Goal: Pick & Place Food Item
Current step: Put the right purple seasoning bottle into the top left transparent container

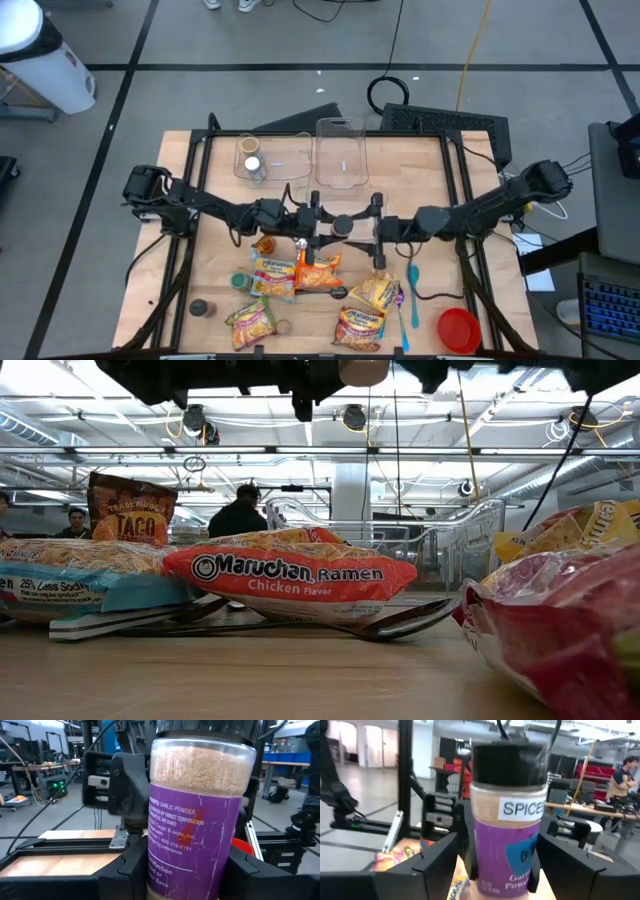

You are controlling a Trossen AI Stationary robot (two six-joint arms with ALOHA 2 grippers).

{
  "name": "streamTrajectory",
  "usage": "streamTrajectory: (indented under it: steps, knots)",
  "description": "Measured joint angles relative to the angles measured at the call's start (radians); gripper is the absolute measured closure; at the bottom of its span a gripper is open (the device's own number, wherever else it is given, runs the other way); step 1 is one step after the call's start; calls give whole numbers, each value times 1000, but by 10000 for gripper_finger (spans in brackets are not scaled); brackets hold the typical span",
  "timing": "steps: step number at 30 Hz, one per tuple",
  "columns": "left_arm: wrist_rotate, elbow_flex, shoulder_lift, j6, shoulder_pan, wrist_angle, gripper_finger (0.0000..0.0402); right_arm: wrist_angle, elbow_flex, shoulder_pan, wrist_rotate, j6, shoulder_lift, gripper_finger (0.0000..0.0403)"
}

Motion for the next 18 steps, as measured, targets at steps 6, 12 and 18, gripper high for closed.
streamTrajectory:
  steps: [6,12,18]
  knots:
    - [-6,0,0,-10,2,-10,234,-1,31,-23,-3,-1,38,163]
    - [-14,1,0,-11,2,-11,234,-12,33,-15,3,8,24,240]
    - [-21,1,0,-70,0,-16,228,-26,33,-13,6,19,23,285]
